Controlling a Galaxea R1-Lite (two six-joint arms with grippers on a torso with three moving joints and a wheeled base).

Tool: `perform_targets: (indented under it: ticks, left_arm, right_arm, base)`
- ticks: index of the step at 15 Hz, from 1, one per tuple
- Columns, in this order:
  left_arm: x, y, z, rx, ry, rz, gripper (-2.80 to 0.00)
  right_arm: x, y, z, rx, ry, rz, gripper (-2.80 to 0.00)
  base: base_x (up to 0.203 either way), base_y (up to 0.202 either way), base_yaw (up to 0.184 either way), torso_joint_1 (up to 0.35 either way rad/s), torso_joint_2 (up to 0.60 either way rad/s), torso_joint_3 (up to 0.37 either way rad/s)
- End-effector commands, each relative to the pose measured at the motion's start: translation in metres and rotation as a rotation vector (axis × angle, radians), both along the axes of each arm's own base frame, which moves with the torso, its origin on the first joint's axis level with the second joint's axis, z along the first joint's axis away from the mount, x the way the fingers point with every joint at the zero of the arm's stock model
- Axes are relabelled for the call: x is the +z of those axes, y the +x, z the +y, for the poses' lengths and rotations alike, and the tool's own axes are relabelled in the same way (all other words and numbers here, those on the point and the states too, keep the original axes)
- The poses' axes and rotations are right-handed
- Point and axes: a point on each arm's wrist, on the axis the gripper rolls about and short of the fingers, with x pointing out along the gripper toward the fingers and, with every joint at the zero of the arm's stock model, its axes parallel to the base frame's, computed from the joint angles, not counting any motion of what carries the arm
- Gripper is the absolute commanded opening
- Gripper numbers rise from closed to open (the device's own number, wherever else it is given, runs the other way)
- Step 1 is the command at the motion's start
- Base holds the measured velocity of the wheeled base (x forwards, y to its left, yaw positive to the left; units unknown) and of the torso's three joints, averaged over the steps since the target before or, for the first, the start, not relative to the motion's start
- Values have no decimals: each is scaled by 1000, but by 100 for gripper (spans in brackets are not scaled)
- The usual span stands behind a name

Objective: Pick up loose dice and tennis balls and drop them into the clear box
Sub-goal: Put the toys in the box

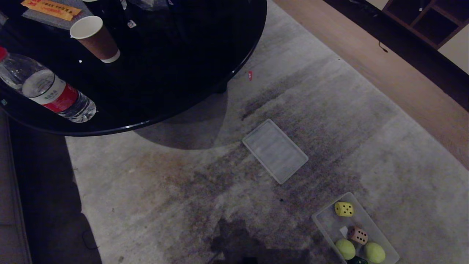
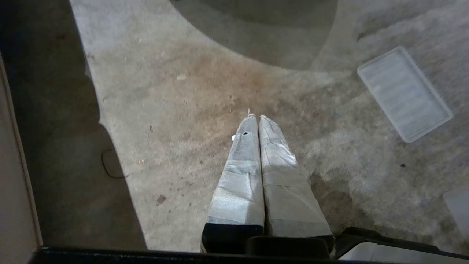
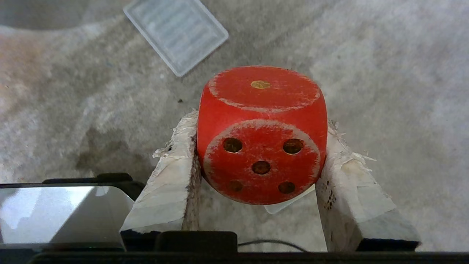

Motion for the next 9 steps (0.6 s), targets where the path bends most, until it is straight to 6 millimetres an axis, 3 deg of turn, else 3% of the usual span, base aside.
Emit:
perform_targets:
  ticks: [1,9]
  left_arm:
    - [0,0,0,1,-2,1,-280]
    - [0,0,0,1,-2,1,-280]
  right_arm:
    - [0,0,0,1,0,2,-280]
    - [0,0,0,1,0,2,-280]
  base:
    - [0,0,0,2,2,-199]
    - [0,0,0,2,3,-193]
